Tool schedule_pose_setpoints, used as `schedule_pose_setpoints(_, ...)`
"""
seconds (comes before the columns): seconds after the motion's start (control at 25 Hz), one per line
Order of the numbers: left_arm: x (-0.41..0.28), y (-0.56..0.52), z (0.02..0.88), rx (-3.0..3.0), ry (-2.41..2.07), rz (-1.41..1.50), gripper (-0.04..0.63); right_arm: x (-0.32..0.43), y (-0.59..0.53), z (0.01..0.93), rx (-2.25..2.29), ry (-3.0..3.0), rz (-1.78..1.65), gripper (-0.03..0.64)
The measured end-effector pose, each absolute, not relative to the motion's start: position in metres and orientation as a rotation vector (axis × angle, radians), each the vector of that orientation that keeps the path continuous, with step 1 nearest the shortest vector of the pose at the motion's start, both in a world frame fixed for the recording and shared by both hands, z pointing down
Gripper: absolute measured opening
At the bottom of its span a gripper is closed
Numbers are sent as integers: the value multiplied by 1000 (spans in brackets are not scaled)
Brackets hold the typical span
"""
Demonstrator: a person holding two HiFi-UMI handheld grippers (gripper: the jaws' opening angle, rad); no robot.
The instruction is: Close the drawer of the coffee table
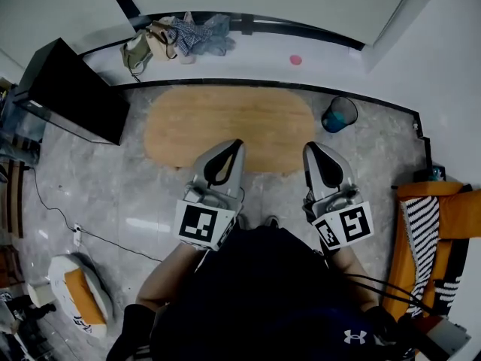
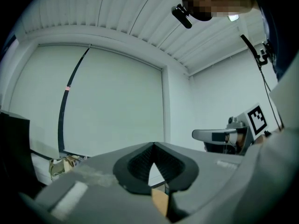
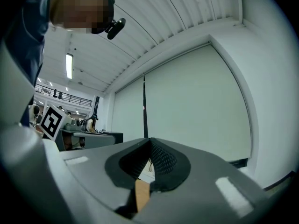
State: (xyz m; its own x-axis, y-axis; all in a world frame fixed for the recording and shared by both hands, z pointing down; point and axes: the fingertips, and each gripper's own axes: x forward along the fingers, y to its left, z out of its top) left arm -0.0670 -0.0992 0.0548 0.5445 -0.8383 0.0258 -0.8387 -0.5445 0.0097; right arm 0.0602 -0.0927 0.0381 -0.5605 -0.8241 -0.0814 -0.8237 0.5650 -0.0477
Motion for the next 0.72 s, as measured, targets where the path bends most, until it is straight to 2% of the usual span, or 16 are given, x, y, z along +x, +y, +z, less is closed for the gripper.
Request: schedule_pose_setpoints(0.72,-68,-90,63,2649,-1556,47,2,63,-80,49,-1394,2702,-61,2)
